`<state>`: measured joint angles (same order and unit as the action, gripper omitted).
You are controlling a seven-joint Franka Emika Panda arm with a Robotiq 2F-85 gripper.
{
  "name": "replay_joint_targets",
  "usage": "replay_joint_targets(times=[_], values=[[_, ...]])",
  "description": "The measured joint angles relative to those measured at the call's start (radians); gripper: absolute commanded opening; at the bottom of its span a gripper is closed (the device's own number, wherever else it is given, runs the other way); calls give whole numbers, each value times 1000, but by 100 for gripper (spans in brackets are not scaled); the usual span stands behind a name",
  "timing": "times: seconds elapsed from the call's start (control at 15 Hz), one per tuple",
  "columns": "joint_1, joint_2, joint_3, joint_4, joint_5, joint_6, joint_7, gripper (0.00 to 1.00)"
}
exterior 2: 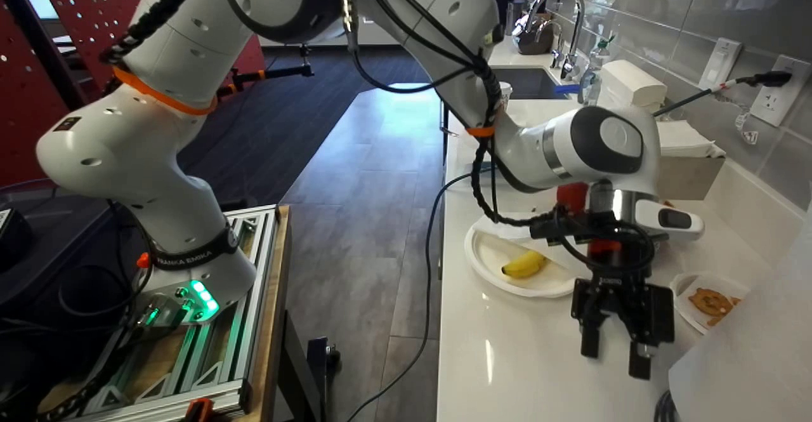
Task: Correctly position the coffee capsule
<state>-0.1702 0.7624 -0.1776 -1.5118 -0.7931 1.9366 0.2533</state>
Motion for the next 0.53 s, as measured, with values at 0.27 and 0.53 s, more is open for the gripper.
replay_joint_targets(times=[0.27, 0.53], values=[[17, -184, 42, -90, 207, -98, -45, 100], [13, -386, 42, -164, 402, -224, -126, 100]])
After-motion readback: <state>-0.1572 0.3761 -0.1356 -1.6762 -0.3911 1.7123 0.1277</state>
